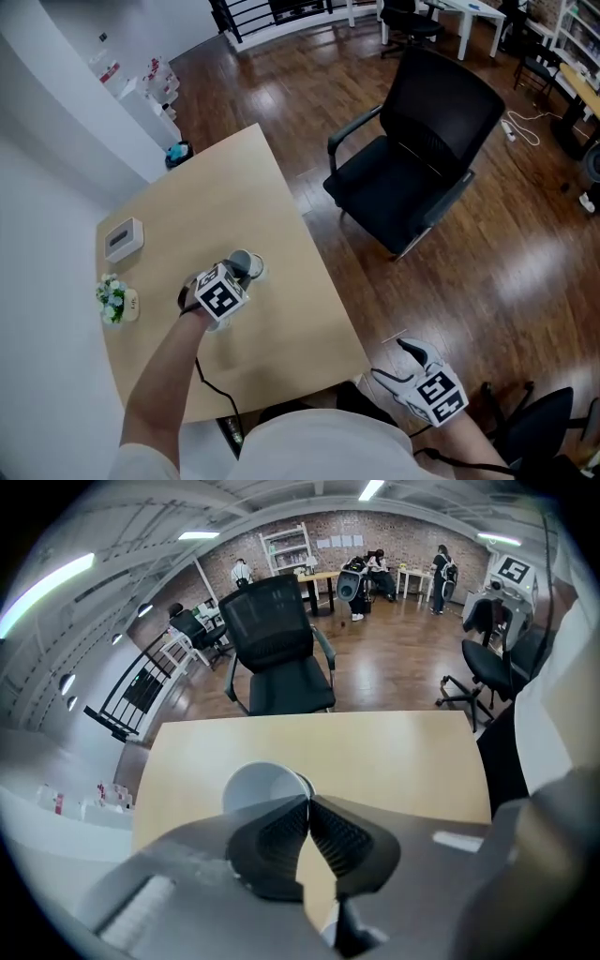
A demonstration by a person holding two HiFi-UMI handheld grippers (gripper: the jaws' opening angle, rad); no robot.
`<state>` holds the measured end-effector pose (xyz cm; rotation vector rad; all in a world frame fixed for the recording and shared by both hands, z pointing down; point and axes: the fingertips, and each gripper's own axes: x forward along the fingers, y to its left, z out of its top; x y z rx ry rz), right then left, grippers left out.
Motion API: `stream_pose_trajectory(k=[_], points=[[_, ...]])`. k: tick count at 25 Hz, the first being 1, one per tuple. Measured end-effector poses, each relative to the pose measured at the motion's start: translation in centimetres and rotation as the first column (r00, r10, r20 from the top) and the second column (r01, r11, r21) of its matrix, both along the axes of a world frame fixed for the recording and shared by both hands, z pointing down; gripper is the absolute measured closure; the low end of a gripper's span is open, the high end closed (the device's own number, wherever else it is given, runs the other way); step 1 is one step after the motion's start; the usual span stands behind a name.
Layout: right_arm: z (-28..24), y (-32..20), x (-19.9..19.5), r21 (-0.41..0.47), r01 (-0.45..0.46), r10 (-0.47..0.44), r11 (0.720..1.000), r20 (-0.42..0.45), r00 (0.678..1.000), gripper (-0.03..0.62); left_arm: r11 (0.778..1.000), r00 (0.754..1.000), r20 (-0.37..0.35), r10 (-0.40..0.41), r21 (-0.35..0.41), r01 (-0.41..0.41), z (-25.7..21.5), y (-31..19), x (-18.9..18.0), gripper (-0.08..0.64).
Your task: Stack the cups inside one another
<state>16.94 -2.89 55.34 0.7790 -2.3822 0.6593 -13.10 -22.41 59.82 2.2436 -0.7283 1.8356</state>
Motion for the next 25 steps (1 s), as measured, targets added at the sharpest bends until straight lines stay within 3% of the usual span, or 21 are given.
stream_pose_trajectory(k=[3, 5, 7, 14, 20, 25], points=[[0.4, -0.1, 0.6, -0.009, -0.010, 0.010, 1.000, -0.001, 1.000, 0.264, 1.000, 1.000, 0.012, 0.001, -0.008, -0.001, 0.9, -0.5, 0.1, 0.536], [0.7, -0.1, 0.6, -0.015, -0.011, 0.011, 1.000, 0.000, 1.000, 0.264, 1.000, 1.000, 0.002, -0.005, -0.021, 0.005, 1.3, -0.6, 0.2, 0.464], [0.8, -0.2, 0.5, -0.019, -0.007, 0.007, 1.000, 0.002, 1.000, 0.264, 1.000, 1.000, -0.008, -0.007, -0.024, 0.007, 1.1, -0.4, 0.4, 0.456], [0.1, -1.1, -1.9, 0.014, 0.024, -0.024, 1.000, 0.001, 1.000, 0.264, 0.997, 0.992, -0.122, -0.021, 0.072, 0.029, -3.8, 0.9, 1.2, 0.454], [-2.9, -0.6, -6.2, 0.099, 0.052, -0.050, 0.994, -0.018, 0.999, 0.264, 0.972, 0.947, -0.321, -0.012, 0.217, 0.086, -11.6, 6.0, -0.2, 0.454], [-5.0, 0.9, -11.7, 0.153, 0.059, -0.053, 0.986, -0.039, 0.998, 0.264, 0.933, 0.901, -0.433, -0.004, 0.323, 0.159, -16.9, 14.6, -6.2, 0.454]])
